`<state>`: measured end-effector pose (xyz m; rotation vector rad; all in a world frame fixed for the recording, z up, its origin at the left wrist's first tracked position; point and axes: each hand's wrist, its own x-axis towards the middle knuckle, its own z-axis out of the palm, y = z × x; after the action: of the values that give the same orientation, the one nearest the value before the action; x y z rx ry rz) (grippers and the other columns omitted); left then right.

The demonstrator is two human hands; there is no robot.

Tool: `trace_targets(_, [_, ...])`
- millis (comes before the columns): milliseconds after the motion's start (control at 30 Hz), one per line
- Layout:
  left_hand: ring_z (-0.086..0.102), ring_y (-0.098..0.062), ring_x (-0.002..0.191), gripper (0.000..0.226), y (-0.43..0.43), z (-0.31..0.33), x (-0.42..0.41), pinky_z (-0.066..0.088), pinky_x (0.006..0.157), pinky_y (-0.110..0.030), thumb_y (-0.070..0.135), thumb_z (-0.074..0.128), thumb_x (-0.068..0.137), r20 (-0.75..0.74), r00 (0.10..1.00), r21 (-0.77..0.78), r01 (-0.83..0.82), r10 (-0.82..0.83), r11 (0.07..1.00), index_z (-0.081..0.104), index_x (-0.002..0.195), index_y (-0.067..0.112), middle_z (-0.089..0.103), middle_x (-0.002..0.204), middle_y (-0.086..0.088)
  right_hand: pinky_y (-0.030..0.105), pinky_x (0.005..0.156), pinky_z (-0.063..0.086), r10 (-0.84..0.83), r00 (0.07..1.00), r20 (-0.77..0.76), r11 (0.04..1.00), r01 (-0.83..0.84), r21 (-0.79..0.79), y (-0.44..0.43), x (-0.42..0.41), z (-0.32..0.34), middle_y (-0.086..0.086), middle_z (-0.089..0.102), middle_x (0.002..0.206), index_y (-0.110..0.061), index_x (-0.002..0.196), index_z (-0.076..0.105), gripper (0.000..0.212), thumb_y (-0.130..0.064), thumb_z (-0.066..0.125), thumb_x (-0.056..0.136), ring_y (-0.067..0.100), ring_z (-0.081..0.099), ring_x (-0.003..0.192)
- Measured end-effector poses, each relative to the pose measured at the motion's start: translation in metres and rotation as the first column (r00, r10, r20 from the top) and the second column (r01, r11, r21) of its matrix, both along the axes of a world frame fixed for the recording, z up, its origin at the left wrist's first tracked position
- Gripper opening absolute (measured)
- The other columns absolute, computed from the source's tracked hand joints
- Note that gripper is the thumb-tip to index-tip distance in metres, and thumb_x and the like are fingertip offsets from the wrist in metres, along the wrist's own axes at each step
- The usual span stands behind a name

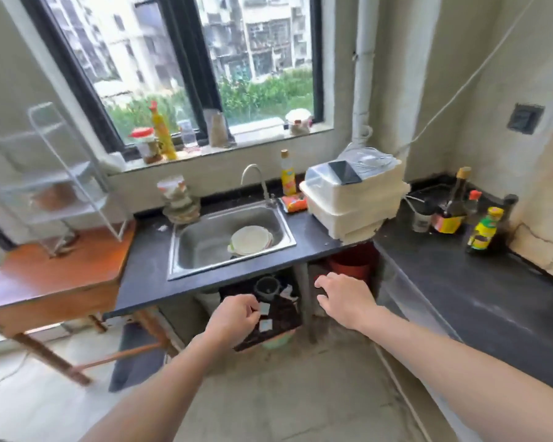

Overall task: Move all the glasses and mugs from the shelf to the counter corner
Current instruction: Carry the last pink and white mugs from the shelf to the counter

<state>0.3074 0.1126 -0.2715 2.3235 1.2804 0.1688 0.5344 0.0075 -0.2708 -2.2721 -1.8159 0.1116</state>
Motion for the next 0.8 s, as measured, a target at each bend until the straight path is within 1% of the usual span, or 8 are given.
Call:
trace_targets(67, [0.066,-0.015,0.079,0.010,0.035,0.006,-0.059,0.052,0.071,-0.027,0.029,0.060,0.085,-0.028,0.997,0.027,-0.074,0.074,0.997,0.068,0.090,0.026,0.069,0.083,0.007,0.039,0.084,0.048,0.087,0.996,0.017,0.996,-0.087,0.018,0.052,-0.054,0.001,0.003,0.061,0.120,-0.024,0.122,0.057,0.032,-0.036,0.047,0.093,0.027,0.059,0.110])
trace_targets(200, [0.067,-0.019,0.083,0.014,0.094,0.021,-0.165,0.054,0.075,-0.029,0.027,0.060,0.086,-0.020,0.975,0.037,-0.221,0.222,0.975,0.070,0.094,0.021,0.072,0.091,-0.001,0.037,0.086,0.047,0.232,0.973,0.009,0.973,-0.232,0.021,0.138,-0.154,0.009,0.003,0.062,0.122,-0.022,0.123,0.057,0.033,-0.034,0.047,0.094,0.026,0.059,0.110])
trace_targets(267, [0.065,-0.017,0.084,0.014,0.119,0.028,-0.209,0.054,0.077,-0.029,0.026,0.059,0.086,-0.046,0.963,0.064,-0.264,0.267,0.962,0.069,0.094,0.021,0.072,0.092,0.000,0.037,0.085,0.047,0.297,0.955,0.026,0.954,-0.297,0.033,0.174,-0.195,0.013,0.003,0.063,0.119,-0.021,0.119,0.058,0.031,-0.035,0.046,0.094,0.026,0.059,0.108])
trace_targets(333, [0.065,-0.017,0.083,0.014,0.143,0.032,-0.244,0.055,0.079,-0.034,0.026,0.058,0.086,-0.032,0.945,0.067,-0.322,0.324,0.945,0.069,0.091,0.020,0.071,0.088,0.001,0.039,0.086,0.049,0.347,0.938,0.019,0.936,-0.348,0.049,0.208,-0.229,0.018,0.003,0.063,0.119,-0.020,0.119,0.058,0.031,-0.034,0.045,0.095,0.026,0.060,0.107])
trace_targets(433, [0.065,-0.018,0.082,0.014,0.174,0.030,-0.284,0.055,0.077,-0.033,0.024,0.058,0.086,0.018,0.909,0.058,-0.418,0.417,0.907,0.070,0.089,0.018,0.070,0.084,0.000,0.039,0.083,0.047,0.434,0.900,0.029,0.899,-0.435,0.054,0.261,-0.265,0.020,0.002,0.063,0.116,-0.021,0.119,0.057,0.030,-0.030,0.043,0.094,0.025,0.060,0.106])
trace_targets(500, [0.065,-0.017,0.081,0.012,0.191,0.026,-0.301,0.053,0.075,-0.030,0.024,0.059,0.086,0.039,0.891,0.037,-0.454,0.452,0.890,0.070,0.089,0.019,0.068,0.081,0.003,0.039,0.080,0.046,0.466,0.884,0.020,0.883,-0.467,0.055,0.292,-0.282,0.019,0.001,0.062,0.113,-0.023,0.117,0.057,0.029,-0.031,0.044,0.093,0.025,0.060,0.105])
trace_targets(567, [0.065,-0.016,0.080,0.012,0.217,0.021,-0.322,0.054,0.075,-0.030,0.023,0.060,0.086,0.053,0.867,0.021,-0.496,0.495,0.868,0.070,0.090,0.020,0.068,0.079,0.004,0.038,0.080,0.047,0.509,0.860,0.017,0.859,-0.510,0.056,0.334,-0.302,0.014,0.001,0.063,0.113,-0.023,0.116,0.058,0.028,-0.033,0.046,0.092,0.023,0.061,0.104])
trace_targets(800, [0.061,-0.012,0.081,0.009,0.330,0.023,-0.378,0.053,0.077,-0.031,0.029,0.061,0.085,0.108,0.727,-0.005,-0.681,0.678,0.732,0.068,0.090,0.025,0.065,0.082,0.009,0.038,0.081,0.049,0.622,0.783,-0.006,0.782,-0.621,0.055,0.488,-0.362,0.008,0.001,0.064,0.114,-0.024,0.119,0.057,0.031,-0.036,0.045,0.093,0.024,0.061,0.103])
